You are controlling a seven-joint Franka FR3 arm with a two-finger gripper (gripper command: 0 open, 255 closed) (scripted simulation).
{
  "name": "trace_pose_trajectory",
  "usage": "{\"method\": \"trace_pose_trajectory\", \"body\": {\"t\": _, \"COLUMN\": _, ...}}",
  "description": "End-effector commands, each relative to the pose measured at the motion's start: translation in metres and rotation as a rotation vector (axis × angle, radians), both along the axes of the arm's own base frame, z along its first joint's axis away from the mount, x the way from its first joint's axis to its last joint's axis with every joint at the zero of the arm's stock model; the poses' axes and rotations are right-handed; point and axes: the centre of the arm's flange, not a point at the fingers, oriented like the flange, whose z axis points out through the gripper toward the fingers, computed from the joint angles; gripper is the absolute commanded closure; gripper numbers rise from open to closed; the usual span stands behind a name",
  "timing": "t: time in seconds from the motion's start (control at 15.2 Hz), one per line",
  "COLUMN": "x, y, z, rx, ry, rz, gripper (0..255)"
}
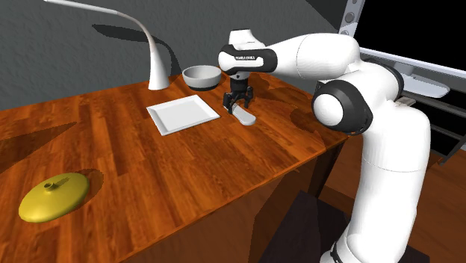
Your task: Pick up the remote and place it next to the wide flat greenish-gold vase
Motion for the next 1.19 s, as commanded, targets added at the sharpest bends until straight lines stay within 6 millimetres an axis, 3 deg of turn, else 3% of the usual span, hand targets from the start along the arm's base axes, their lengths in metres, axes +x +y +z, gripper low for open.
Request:
{"method": "trace_pose_trajectory", "body": {"t": 0.0, "x": 0.000, "y": 0.000, "z": 0.000, "rx": 0.000, "ry": 0.000, "rz": 0.000, "gripper": 0}}
{"method": "trace_pose_trajectory", "body": {"t": 0.07, "x": 0.000, "y": 0.000, "z": 0.000, "rx": 0.000, "ry": 0.000, "rz": 0.000, "gripper": 0}}
{"method": "trace_pose_trajectory", "body": {"t": 0.13, "x": 0.000, "y": 0.000, "z": 0.000, "rx": 0.000, "ry": 0.000, "rz": 0.000, "gripper": 255}}
{"method": "trace_pose_trajectory", "body": {"t": 0.73, "x": 0.000, "y": 0.000, "z": 0.000, "rx": 0.000, "ry": 0.000, "rz": 0.000, "gripper": 255}}
{"method": "trace_pose_trajectory", "body": {"t": 1.12, "x": 0.000, "y": 0.000, "z": 0.032, "rx": 0.000, "ry": 0.000, "rz": 0.000, "gripper": 255}}
